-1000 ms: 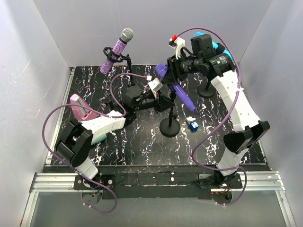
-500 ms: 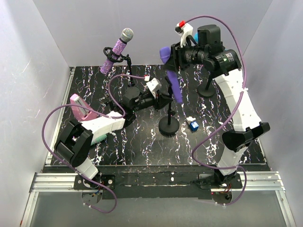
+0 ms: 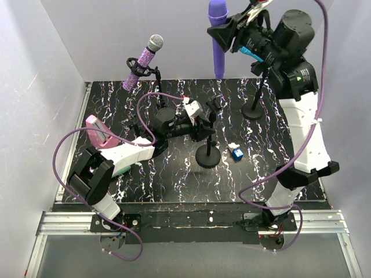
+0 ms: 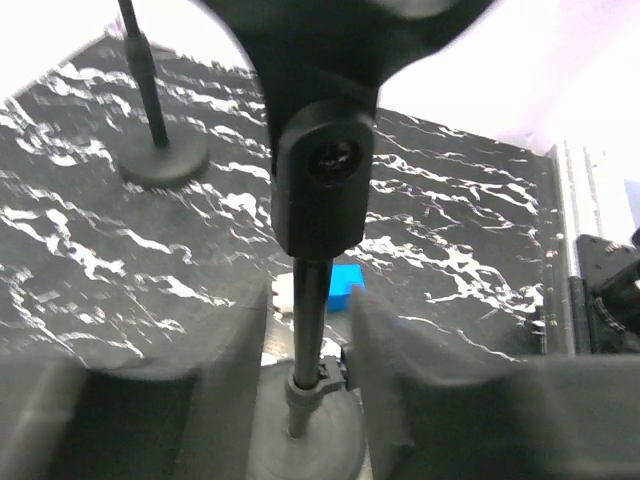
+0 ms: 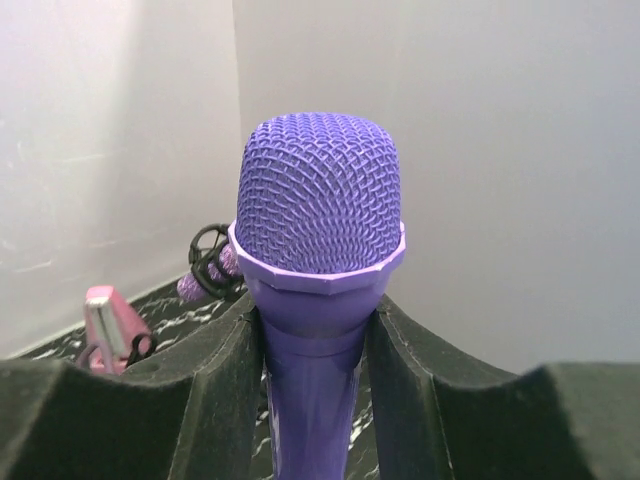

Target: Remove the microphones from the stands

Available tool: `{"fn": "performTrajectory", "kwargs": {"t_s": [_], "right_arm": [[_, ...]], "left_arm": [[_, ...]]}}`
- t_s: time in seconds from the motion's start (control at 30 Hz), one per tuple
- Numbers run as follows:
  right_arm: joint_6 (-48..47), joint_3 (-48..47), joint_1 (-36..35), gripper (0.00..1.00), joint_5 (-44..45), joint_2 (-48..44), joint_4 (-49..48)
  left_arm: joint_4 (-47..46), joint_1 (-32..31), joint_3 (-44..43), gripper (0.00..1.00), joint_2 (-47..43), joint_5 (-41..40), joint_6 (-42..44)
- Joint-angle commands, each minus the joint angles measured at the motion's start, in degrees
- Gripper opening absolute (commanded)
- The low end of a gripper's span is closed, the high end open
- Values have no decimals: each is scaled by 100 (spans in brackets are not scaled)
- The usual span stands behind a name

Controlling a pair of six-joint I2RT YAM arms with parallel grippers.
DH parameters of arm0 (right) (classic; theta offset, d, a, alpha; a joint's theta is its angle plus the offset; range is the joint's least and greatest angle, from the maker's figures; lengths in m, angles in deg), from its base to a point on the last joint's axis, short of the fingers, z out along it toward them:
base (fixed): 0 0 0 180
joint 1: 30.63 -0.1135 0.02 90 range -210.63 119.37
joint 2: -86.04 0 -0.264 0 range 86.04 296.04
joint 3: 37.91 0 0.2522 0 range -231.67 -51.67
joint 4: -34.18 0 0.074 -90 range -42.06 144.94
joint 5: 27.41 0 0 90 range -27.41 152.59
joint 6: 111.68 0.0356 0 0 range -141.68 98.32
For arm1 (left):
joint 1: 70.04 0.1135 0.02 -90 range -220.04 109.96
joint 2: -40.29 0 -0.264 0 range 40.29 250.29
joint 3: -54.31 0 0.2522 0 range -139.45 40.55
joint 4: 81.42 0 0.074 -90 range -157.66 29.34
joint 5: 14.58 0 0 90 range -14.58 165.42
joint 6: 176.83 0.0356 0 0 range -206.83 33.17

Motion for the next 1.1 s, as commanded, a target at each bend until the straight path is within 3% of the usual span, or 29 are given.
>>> {"fn": "performTrajectory", "kwargs": {"t_s": [0.0,0.1,0.2,0.4,0.5,0.7,0.97,1.07], "right_arm": [[-349,221,31,1,217,-514,-802],[-490,1020,57,1,173,-988,-1082],[-464,1741,180,1,155,-1323,-1346],[571,2683,575,1,173,-1570,-2215],[871,2868,664,1,-185,-1526,-2611],[1012,3018,707,1,-1119,-1465,-3359],[2004,3219,822,1,-2058,-1473,-3886],[2506,3378,805,1,-2235,-1482,-4115]], "left_arm": [[1317,32,-283,53,-353,91,323],[2038,50,-520,70,-783,-181,832],[2855,129,-923,80,-1162,-348,1342],[4552,331,-2337,88,-1418,-182,1958],[5010,331,-3146,91,-1243,28,1767],[5284,331,-4755,98,-391,266,554],[5249,331,-5715,96,182,-199,245],[5239,323,-5916,84,269,71,227]]}}
